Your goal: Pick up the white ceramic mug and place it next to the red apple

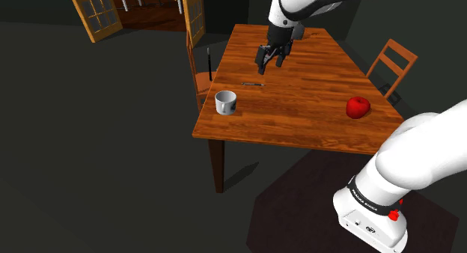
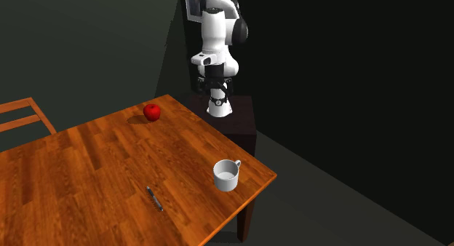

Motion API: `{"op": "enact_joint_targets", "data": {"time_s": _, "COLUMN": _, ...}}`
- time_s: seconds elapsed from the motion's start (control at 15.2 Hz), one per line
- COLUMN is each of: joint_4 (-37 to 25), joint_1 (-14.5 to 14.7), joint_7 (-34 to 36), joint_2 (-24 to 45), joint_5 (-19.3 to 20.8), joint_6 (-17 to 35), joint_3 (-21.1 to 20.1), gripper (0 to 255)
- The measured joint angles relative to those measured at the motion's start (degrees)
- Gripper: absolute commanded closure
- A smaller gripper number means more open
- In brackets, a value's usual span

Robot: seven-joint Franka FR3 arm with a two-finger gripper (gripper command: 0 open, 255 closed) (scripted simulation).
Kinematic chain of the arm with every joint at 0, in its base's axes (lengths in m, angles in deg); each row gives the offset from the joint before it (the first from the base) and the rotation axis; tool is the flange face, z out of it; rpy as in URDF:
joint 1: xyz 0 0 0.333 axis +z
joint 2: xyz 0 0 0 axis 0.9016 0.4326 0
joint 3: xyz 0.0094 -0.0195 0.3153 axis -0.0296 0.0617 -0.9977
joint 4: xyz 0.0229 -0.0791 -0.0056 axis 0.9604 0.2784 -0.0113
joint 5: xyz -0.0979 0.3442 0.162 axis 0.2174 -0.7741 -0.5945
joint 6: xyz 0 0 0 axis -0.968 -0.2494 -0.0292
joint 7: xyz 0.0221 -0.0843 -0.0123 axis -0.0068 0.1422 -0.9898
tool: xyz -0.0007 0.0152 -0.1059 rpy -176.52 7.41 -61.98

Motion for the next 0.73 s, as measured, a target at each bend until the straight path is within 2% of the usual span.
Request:
{"op": "enact_joint_targets", "data": {"time_s": 0.4, "joint_4": -4.4, "joint_1": -0.4, "joint_7": 1.6, "joint_2": 13.1, "joint_5": -0.1, "joint_6": 8.1, "joint_3": -0.4, "gripper": 0}}
{"op": "enact_joint_targets", "data": {"time_s": 0.73, "joint_4": -9.2, "joint_1": -0.6, "joint_7": 2.5, "joint_2": 23.0, "joint_5": -0.1, "joint_6": 12.8, "joint_3": -0.3, "gripper": 0}}
